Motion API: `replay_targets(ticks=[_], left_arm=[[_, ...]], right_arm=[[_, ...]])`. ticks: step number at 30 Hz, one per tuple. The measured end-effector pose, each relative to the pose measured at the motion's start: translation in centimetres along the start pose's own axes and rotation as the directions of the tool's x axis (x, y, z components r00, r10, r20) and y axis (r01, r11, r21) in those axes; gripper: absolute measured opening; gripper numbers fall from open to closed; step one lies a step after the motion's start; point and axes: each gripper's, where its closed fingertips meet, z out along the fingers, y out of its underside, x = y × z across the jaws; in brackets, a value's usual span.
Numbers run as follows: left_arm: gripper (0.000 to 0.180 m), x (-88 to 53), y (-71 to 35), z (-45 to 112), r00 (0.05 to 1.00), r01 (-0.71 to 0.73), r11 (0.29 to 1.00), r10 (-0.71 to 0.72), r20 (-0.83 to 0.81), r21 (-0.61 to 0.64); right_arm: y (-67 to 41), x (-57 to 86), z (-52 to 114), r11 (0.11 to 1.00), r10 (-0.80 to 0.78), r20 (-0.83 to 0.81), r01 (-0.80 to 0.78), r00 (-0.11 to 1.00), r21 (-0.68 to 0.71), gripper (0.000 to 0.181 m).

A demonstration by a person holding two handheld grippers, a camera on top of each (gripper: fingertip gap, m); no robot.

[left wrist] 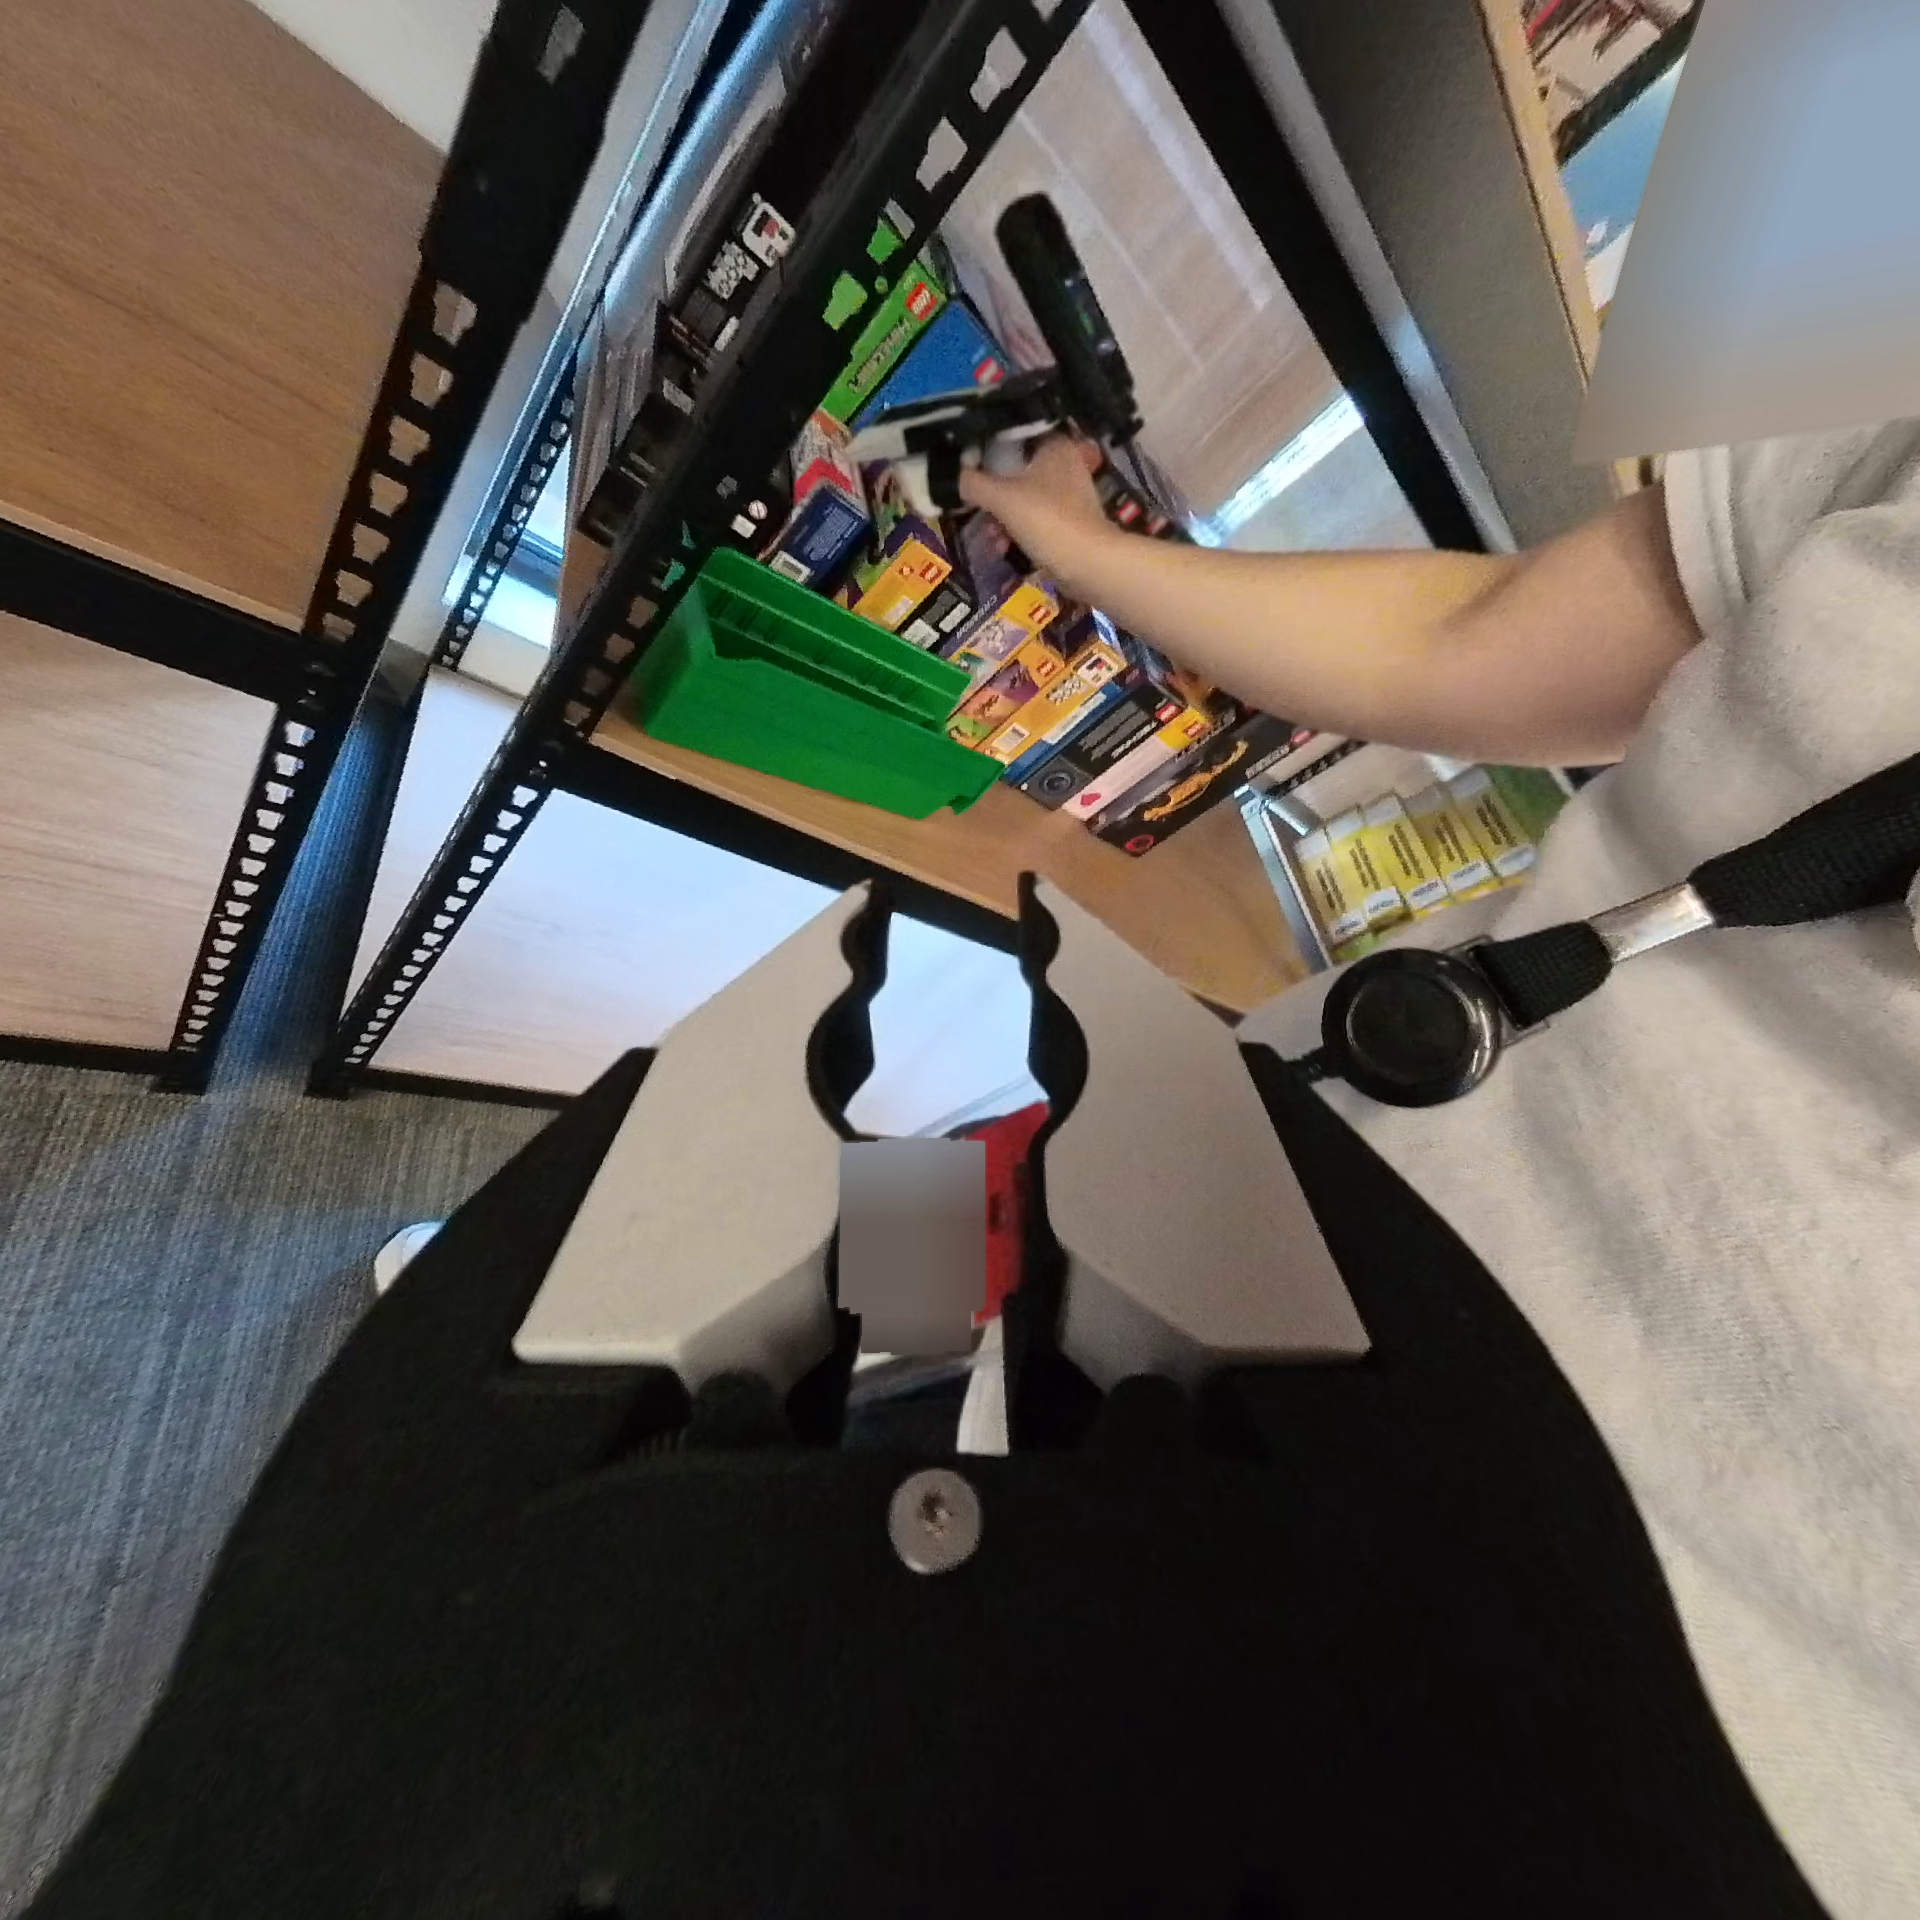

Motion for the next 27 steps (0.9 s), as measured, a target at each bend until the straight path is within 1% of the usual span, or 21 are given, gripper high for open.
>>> replay_targets(ticks=[1, 2, 4, 5, 8, 9, 10, 11, 13, 18, 20, 23, 25, 26, 27], left_arm=[[0.023, -0.1, 0.0, -0.3, 1.0, -0.004, 1.0, 0.004, 0.002, -0.012], [0.023, -0.2, 0.1, -0.5, 1.0, -0.005, 1.0, 0.005, 0.004, -0.023], [0.022, -0.3, 0.5, -1.0, 1.0, 0.001, 0.999, 0.0, 0.008, -0.049], [0.022, -0.3, 0.8, -1.2, 1.0, 0.008, 0.998, -0.007, 0.012, -0.065], [0.019, 0.0, 1.5, -1.8, 1.0, 0.022, 0.995, -0.02, 0.023, -0.099], [0.019, 0.2, 1.7, -2.0, 1.0, 0.022, 0.995, -0.02, 0.024, -0.101], [0.018, 0.5, 1.9, -2.1, 0.999, 0.023, 0.994, -0.021, 0.024, -0.104], [0.018, 0.8, 2.2, -2.3, 0.999, 0.026, 0.994, -0.024, 0.021, -0.109], [0.018, 1.4, 3.2, -2.4, 1.0, 0.025, 0.99, -0.023, 0.014, -0.138], [0.017, 3.2, 4.9, -2.9, 1.0, -0.006, 0.985, 0.002, -0.025, -0.174], [0.017, 3.7, 5.6, -2.8, 0.998, -0.03, 0.985, 0.021, -0.054, -0.169], [0.017, 3.5, 7.3, -2.1, 0.995, -0.02, 0.984, 0.003, -0.095, -0.175], [0.017, 3.4, 7.6, -1.1, 0.992, -0.01, 0.988, -0.009, -0.123, -0.151], [0.017, 3.4, 7.7, -0.4, 0.991, -0.014, 0.99, -0.005, -0.135, -0.144], [0.017, 3.4, 8.0, 0.3, 0.989, -0.028, 0.989, 0.007, -0.144, -0.145]], right_arm=[[-0.1, -1.2, -0.8, 0.993, -0.104, 0.034, 0.102, 0.994, 0.055, 0.049], [0.0, -1.4, -1.2, 0.973, -0.216, 0.005, 0.215, 0.976, 0.078, 0.049], [0.5, -1.2, -0.6, 0.917, -0.39, -0.059, 0.393, 0.919, 0.06, 0.053], [1.1, -1.6, 0.3, 0.894, -0.447, -0.037, 0.448, 0.894, 0.028, 0.053], [3.1, -0.1, 2.7, 0.808, -0.582, -0.053, 0.571, 0.811, -0.145, 0.054], [3.5, 0.5, 3.2, 0.781, -0.616, -0.062, 0.598, 0.785, -0.177, 0.048], [4.0, 1.0, 3.5, 0.765, -0.633, -0.069, 0.611, 0.771, -0.201, 0.044], [3.8, 1.3, 3.7, 0.764, -0.638, -0.088, 0.615, 0.765, -0.196, 0.043], [3.7, 2.1, 4.0, 0.765, -0.637, -0.128, 0.603, 0.76, -0.227, 0.042], [3.8, 1.6, 3.2, 0.796, -0.595, -0.166, 0.548, 0.787, -0.255, 0.04], [4.8, 0.3, 0.1, 0.848, -0.528, -0.216, 0.496, 0.821, -0.186, 0.041], [9.2, -1.7, -7.1, 0.935, -0.35, -0.251, 0.353, 0.903, -0.035, 0.041], [14.1, -1.8, -12.2, 0.975, -0.201, -0.257, 0.219, 0.945, 0.045, 0.04], [17.1, -1.2, -14.6, 0.991, -0.085, -0.255, 0.107, 0.963, 0.076, 0.04], [20.4, -0.5, -16.6, 0.994, 0.061, -0.232, -0.039, 0.971, 0.101, 0.042]])
